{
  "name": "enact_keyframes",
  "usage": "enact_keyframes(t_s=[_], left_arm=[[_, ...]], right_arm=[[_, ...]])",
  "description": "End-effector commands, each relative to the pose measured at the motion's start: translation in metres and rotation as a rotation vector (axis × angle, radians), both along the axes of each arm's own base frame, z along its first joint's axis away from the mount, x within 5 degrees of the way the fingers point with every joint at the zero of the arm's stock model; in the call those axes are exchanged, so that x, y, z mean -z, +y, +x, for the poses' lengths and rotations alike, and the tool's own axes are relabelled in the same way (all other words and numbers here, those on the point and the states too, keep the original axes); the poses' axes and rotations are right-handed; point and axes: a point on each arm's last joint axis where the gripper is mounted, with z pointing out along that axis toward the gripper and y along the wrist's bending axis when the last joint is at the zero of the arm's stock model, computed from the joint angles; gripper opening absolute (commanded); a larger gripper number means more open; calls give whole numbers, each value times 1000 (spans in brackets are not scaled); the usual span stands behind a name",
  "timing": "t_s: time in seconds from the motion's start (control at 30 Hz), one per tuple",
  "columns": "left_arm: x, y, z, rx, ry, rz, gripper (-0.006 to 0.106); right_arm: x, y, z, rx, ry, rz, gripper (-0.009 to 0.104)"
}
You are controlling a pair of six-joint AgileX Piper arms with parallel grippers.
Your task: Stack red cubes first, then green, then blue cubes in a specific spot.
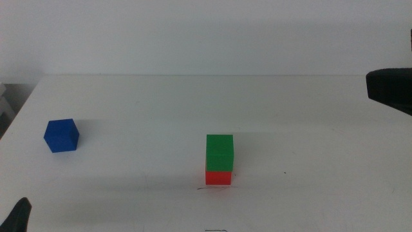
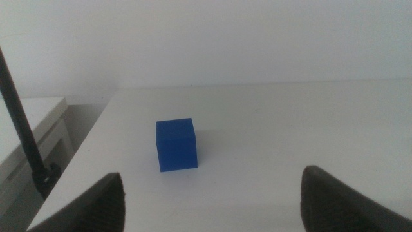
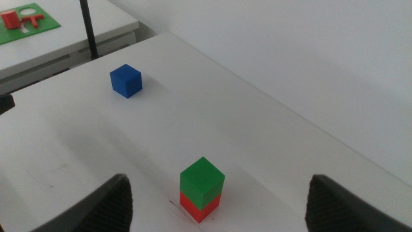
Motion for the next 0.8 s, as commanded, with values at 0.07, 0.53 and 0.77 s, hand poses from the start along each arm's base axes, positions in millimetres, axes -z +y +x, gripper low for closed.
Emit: enact_keyframes(t_s=[0.07, 0.53, 0.77], left_arm=[[-12, 1, -1, -23, -83, -23, 93], [-126, 8, 68, -80, 804, -27, 93], [-140, 1, 126, -3, 1013, -127, 93]], right_arm=[[-14, -2, 0, 18, -85, 55, 86], [-14, -2, 0, 18, -85, 55, 86], [-14, -2, 0, 18, -85, 55, 86]])
